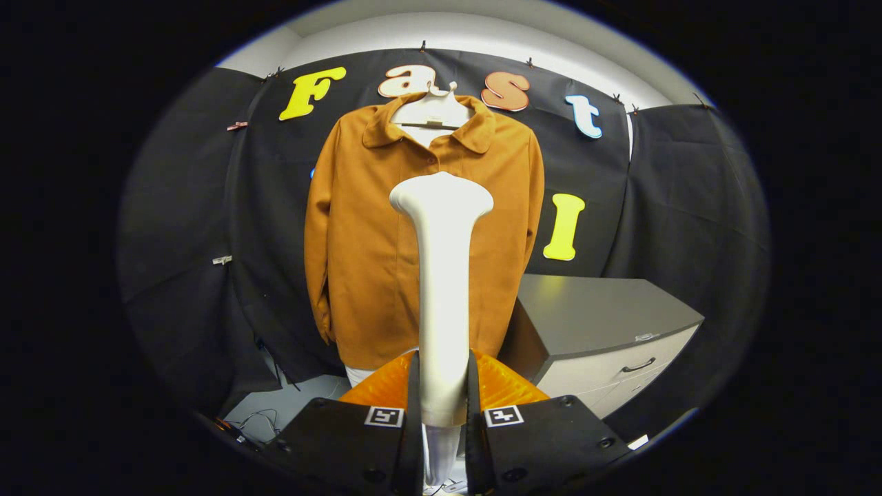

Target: Iron the clothes twice with a garment steamer, once on the left side and once on the right side.

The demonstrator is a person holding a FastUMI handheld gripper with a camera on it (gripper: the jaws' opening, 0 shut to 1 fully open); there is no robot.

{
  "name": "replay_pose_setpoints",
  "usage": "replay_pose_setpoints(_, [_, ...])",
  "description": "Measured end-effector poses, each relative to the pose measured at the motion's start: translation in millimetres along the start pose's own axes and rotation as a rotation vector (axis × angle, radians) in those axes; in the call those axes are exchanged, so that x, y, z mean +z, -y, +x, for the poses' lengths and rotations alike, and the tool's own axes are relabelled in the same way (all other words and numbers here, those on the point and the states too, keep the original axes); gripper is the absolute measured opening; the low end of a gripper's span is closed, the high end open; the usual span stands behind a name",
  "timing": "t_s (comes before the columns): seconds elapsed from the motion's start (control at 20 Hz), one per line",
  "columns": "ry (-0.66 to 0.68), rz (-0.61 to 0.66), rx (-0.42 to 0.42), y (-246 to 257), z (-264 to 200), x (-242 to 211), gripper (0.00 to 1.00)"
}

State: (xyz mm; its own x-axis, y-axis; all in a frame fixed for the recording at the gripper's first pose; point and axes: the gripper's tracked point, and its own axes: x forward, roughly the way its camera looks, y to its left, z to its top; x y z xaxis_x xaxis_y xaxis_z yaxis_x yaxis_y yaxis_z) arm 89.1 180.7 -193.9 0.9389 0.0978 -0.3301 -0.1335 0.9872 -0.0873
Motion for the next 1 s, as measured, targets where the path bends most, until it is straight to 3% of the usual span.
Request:
replay_pose_setpoints(0.55, [0.165, 0.02, -0.06, 33.8, -54.7, 94.1, 0.28])
replay_pose_setpoints(1.0, [0.197, 0.07, -0.067, 43.0, -80.4, 128.2, 0.28])
